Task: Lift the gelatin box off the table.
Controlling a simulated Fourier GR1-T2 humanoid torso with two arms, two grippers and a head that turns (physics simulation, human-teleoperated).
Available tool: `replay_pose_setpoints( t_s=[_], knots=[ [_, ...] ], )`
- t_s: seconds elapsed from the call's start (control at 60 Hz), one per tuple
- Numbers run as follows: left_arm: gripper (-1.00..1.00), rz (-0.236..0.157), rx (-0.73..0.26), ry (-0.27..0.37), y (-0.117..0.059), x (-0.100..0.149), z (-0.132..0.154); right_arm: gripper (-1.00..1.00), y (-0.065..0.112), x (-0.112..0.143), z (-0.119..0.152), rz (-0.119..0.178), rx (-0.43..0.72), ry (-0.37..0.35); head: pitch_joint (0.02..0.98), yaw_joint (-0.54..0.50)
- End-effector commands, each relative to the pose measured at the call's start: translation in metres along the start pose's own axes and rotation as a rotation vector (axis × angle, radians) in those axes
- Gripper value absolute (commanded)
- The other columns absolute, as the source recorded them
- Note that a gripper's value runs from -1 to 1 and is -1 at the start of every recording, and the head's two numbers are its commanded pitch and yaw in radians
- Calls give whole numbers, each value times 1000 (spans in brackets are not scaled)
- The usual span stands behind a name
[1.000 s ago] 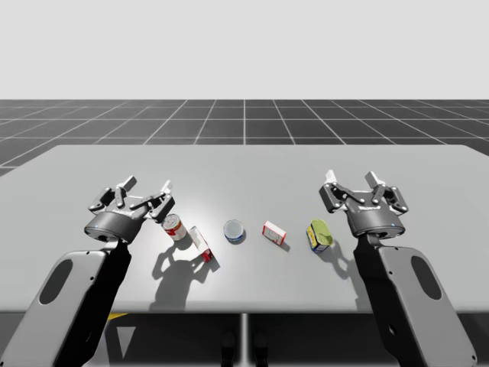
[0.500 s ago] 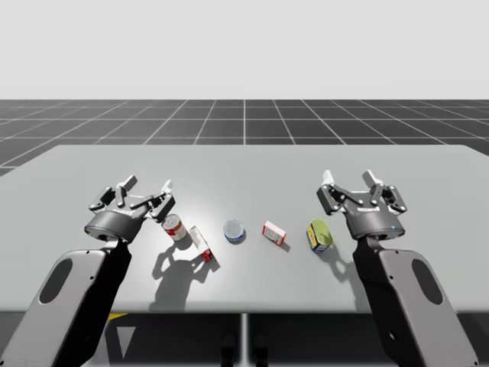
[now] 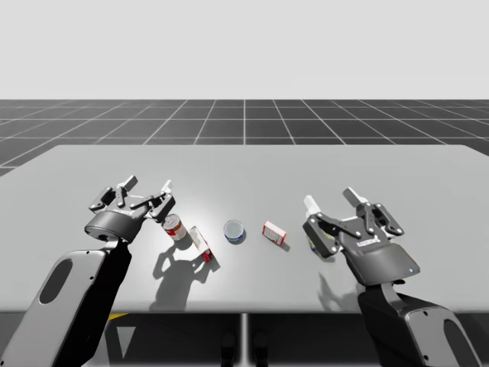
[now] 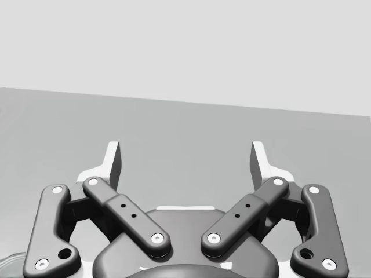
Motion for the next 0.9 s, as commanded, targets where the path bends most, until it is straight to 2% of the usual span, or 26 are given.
replay_pose_setpoints(
  t_s=[0.017, 0.05, 0.133, 0.267, 0.317, 0.4, 0.567, 0.633, 0.733, 0.9],
  knots=[
    [-1000, 5, -3, 0, 0, 0, 0, -1000, 22, -10, 25, -35, 92, 40, 856, -147],
    [-1000, 5, -4, -1, 0, 0, 0, -1000, 23, -12, 28, -44, 100, 42, 855, -148],
    [-1000, 6, -5, -1, 0, 0, 0, -1000, 25, -19, 34, -37, 137, 59, 853, -149],
    [-1000, 8, -5, -1, 0, 0, 0, -1000, 31, -32, 43, -53, 230, 99, 854, -149],
    [-1000, 7, -6, -1, -1, 0, 0, -1000, 33, -40, 45, -39, 244, 115, 854, -149],
    [-1000, 8, -6, -1, -1, 0, 0, -1000, 35, -51, 43, -37, 246, 134, 855, -149],
    [-1000, 7, -8, 0, -1, 0, 0, -1000, 42, -70, 38, -49, 259, 185, 857, -151],
    [-1000, 7, -9, 0, -2, 0, 0, -1000, 44, -76, 35, -43, 252, 193, 859, -151],
    [-1000, 6, -9, 0, -2, 0, 0, -1000, 46, -87, 29, -12, 231, 222, 860, -151],
    [-1000, 7, -10, 0, -2, 0, 1, -1000, 48, -102, 19, -5, 219, 285, 861, -149]
  ],
)
